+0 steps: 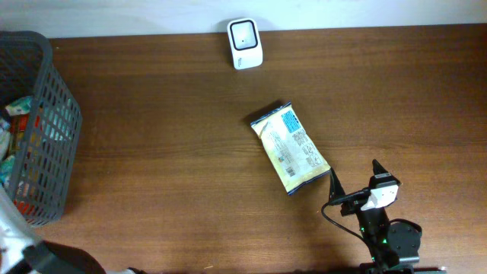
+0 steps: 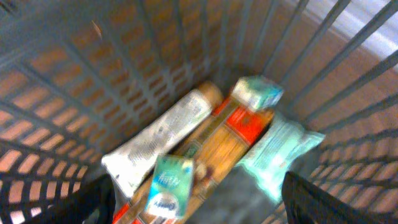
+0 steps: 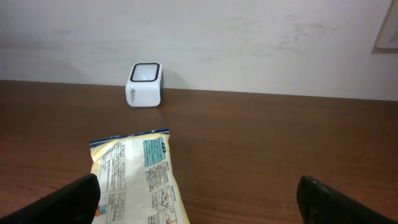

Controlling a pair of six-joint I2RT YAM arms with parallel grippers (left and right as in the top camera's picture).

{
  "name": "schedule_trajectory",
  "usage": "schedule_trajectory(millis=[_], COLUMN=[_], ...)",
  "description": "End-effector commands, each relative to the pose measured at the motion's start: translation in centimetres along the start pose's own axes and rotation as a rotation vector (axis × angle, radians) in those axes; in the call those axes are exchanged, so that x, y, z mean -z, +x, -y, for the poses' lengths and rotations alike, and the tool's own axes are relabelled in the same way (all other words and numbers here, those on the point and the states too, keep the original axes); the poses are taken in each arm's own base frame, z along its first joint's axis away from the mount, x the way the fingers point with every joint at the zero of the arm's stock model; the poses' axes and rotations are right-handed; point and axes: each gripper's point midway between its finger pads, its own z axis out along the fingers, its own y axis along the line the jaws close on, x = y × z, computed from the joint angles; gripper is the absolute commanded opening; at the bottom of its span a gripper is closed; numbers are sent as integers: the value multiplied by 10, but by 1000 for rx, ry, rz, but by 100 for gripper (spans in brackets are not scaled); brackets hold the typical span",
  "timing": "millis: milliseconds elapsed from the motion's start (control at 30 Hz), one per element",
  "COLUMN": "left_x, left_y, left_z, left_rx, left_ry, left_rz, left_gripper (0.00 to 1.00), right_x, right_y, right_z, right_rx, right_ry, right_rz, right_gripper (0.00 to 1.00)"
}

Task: Scan the item barcode
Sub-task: 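Grasp the small green packet in the basket, place it on table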

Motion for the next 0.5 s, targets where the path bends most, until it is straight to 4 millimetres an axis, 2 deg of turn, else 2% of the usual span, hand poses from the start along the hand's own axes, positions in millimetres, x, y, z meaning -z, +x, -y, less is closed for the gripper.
schedule_trajectory(millis=[0,67,167,200,300,467], left_x=[-38,-66,-89,-96,-111,-131], left_y=[27,49,68,77,97,127], left_z=[-12,-10,-10,-11,-21,-35], left_rx=[-114,-178,-183,-181,-167,-140], left_ry=[-18,-9,-6,-7,-15,-23], left_rz=[-125,-208,-276,-305,-376,-475], left_gripper=[84,84,83,79,74,74], right_x=[0,0,0,0,0,0], right_y=[3,3,3,3,3,3], right_z=[1,1,1,1,1,1], right_rx=[3,3,3,3,3,3], right_ry=[2,2,2,2,2,2], right_rz=[-1,-1,-1,-1,-1,-1], right_gripper=[99,99,99,99,99,99])
